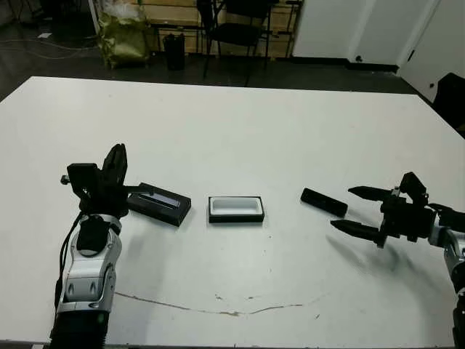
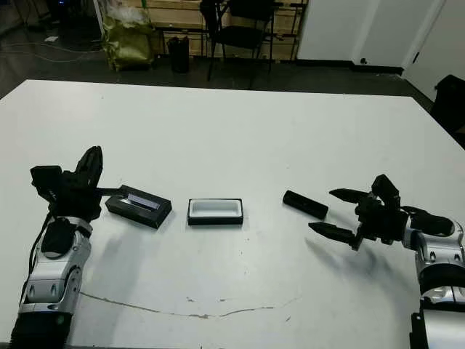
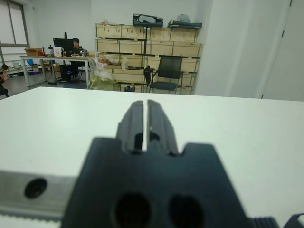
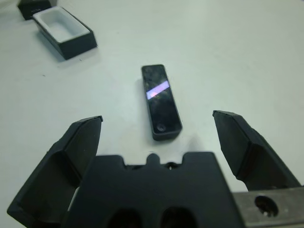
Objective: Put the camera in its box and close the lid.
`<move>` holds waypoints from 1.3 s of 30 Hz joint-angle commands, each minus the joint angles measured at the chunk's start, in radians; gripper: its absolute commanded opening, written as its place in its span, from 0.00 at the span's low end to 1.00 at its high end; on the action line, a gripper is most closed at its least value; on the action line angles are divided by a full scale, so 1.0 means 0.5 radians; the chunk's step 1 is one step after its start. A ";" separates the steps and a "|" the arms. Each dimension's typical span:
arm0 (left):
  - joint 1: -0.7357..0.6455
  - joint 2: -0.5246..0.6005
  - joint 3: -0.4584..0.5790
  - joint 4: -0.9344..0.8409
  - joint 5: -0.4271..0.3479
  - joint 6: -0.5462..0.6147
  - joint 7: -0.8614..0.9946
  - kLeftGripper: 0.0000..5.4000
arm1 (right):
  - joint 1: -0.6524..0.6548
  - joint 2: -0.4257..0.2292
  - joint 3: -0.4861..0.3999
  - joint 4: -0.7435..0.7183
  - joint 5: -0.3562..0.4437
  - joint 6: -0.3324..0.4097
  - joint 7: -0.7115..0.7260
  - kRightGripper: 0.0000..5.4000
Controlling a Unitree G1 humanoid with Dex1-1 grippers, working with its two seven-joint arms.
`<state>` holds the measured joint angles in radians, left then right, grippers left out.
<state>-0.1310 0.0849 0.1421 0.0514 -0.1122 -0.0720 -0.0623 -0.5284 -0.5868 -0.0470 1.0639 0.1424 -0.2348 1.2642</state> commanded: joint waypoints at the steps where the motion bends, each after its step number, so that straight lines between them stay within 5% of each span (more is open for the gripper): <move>1: 0.002 0.022 0.007 0.026 -0.002 0.025 -0.011 0.00 | -0.053 -0.008 0.017 0.046 -0.048 0.049 -0.037 1.00; 18: 0.015 0.005 0.003 -0.024 0.005 0.081 0.015 0.00 | -0.158 0.043 0.054 0.189 -0.128 -0.011 0.013 1.00; 29: 0.024 0.013 -0.015 -0.070 0.039 0.141 0.050 0.00 | -0.216 0.084 0.200 0.273 -0.324 0.062 -0.196 1.00; 39: 0.026 0.012 -0.003 -0.079 0.022 0.166 0.052 0.00 | -0.230 0.123 0.238 0.361 -0.379 0.018 -0.310 0.66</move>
<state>-0.1258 0.0826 0.1373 0.0086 -0.1064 -0.0137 -0.0404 -0.6674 -0.5427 0.0587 1.2162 -0.0167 -0.2330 1.1226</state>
